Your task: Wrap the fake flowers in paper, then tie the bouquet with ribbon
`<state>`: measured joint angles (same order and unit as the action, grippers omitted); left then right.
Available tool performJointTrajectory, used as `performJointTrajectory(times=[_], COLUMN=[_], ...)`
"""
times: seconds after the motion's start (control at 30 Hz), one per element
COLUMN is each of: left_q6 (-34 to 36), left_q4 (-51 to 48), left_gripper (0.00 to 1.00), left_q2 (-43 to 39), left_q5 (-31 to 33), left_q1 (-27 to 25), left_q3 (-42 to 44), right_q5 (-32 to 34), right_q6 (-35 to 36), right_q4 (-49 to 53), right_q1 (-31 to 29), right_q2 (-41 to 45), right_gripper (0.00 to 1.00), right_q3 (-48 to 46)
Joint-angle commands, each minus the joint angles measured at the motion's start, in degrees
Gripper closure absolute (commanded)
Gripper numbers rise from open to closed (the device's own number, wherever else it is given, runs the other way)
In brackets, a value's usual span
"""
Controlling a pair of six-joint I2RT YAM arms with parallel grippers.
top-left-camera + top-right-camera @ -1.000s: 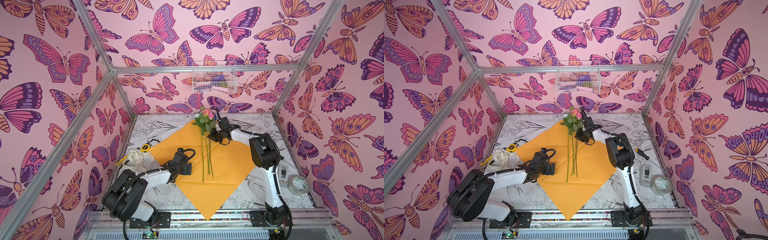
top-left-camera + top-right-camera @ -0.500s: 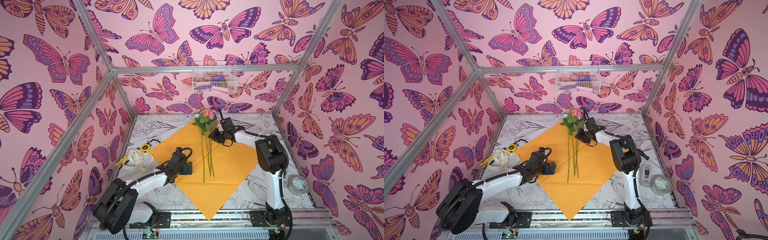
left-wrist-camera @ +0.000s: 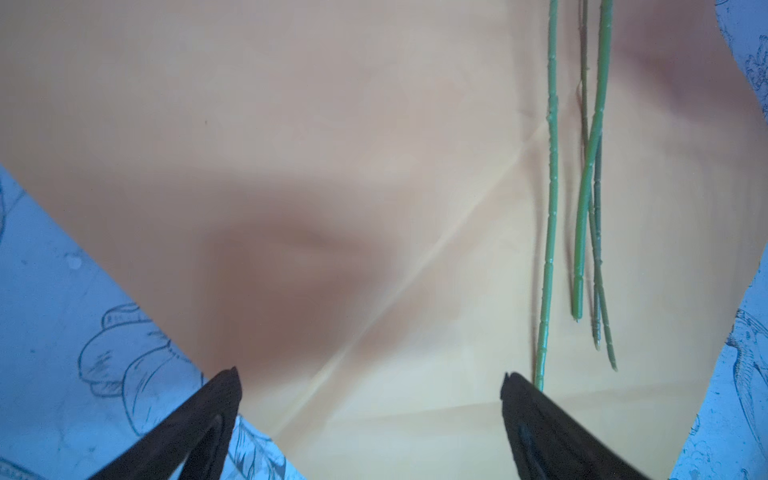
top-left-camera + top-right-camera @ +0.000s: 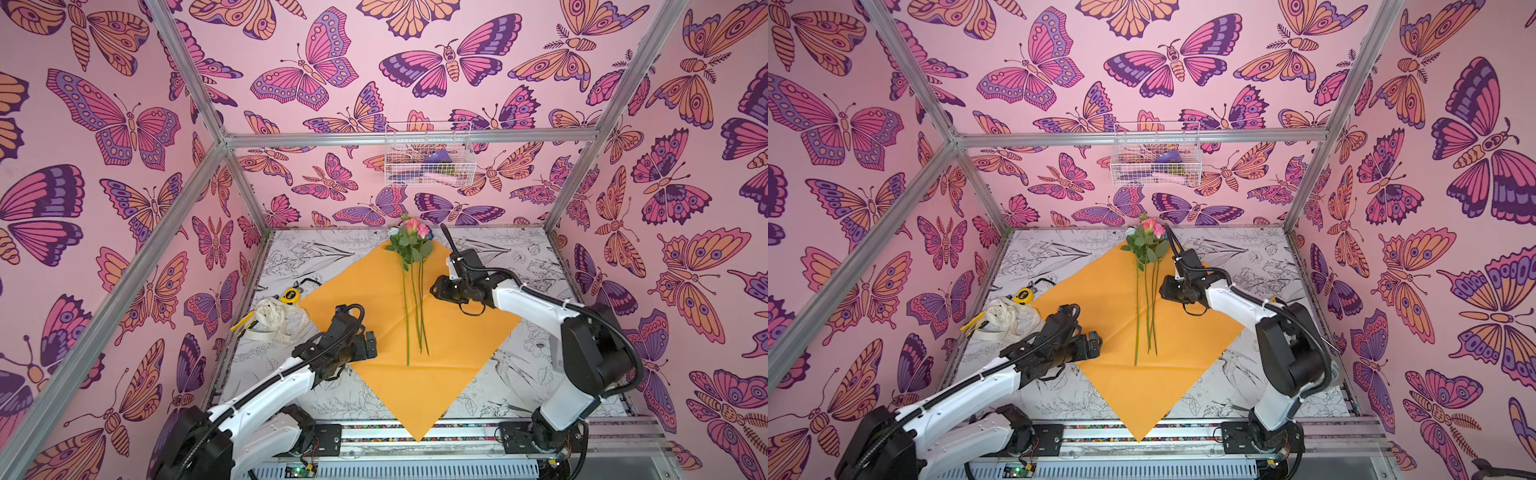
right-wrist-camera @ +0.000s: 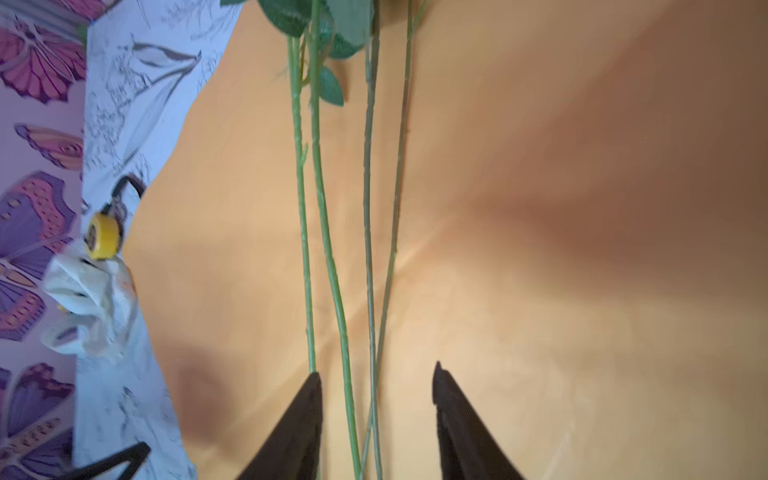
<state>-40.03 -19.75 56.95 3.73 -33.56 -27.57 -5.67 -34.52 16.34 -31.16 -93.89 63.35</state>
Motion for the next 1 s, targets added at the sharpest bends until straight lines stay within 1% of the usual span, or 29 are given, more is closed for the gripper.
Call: performJointTrajectory(times=[0.0, 0.1, 0.17, 0.23, 0.3, 0.37, 0.47, 0.5, 0.53, 0.57, 0.67, 0.77, 0.87, 0.97], left_q6=[-4.27, -5.36, -5.5, -6.01, -6.91, -8.17, -9.58, -9.95, -10.15, -10.48, -11.06, -12.09, -12.86, -12.66], left_q4=[-5.71, -8.33, -9.69, -10.65, -10.93, -10.87, -10.77, -10.84, -10.92, -10.96, -11.32, -11.58, -11.89, -12.24], left_gripper=[0.01, 0.01, 0.01, 0.0, 0.0, 0.0, 0.0, 0.0, 0.0, 0.0, 0.0, 0.0, 0.0, 0.0], left_q2=[-3.15, -5.07, -5.74, -5.93, -5.93, -6.28, -7.25, -7.58, -7.73, -7.69, -6.86, -5.88, -5.62, -5.36], left_q5=[-1.06, -0.38, 1.27, 2.63, 3.06, 3.12, 3.79, 3.96, 4.29, 4.68, 6.23, 7.87, 9.43, 10.07], left_q1=[-0.69, -2.17, -3.97, -5.26, -5.89, -6.4, -6.78, -6.79, -6.78, -6.78, -6.78, -6.78, -6.73, -6.76], left_q3=[2.09, 2.43, 2.39, 2.34, 2.52, 2.94, 3.55, 3.75, 3.75, 3.75, 3.21, 2.53, 1.75, 0.73], right_q5=[12.05, 18.79, 23.42, 27.54, 30.32, 31.64, 31.85, 31.95, 32.08, 32.47, 33.3, 34.01, 34.53, 37.42], right_q6=[5.65, 7.5, 8.77, 9.31, 8.9, 7.98, 6.75, 6.28, 5.85, 5.18, 3.94, 3.01, 2.41, 2.04], right_q4=[6.85, 9.25, 11.03, 12.91, 14.66, 15.69, 16.16, 16.29, 16.48, 16.51, 16.03, 15.02, 16.39, 20.55], right_q1=[-4.9, -11.98, -17.92, -25.08, -31.62, -38.06, -46.06, -47.65, -49.7, -51.72, -56.54, -59.8, -62.38, -65.24], right_q2=[6.41, 12.24, 15.42, 18.03, 19.57, 20.38, 20.09, 19.75, 19.17, 18.52, 16.07, 12.39, 6.11, -1.3], right_gripper=[0.49, 0.47, 0.46, 0.43, 0.41, 0.38, 0.37, 0.36, 0.26, 0.01, 0.0, 0.0, 0.01, 0.01], right_q3=[-5.17, -9.91, -12.24, -14.0, -15.11, -16.14, -17.37, -17.5, -17.48, -17.24, -16.43, -15.45, -12.09, -7.04])
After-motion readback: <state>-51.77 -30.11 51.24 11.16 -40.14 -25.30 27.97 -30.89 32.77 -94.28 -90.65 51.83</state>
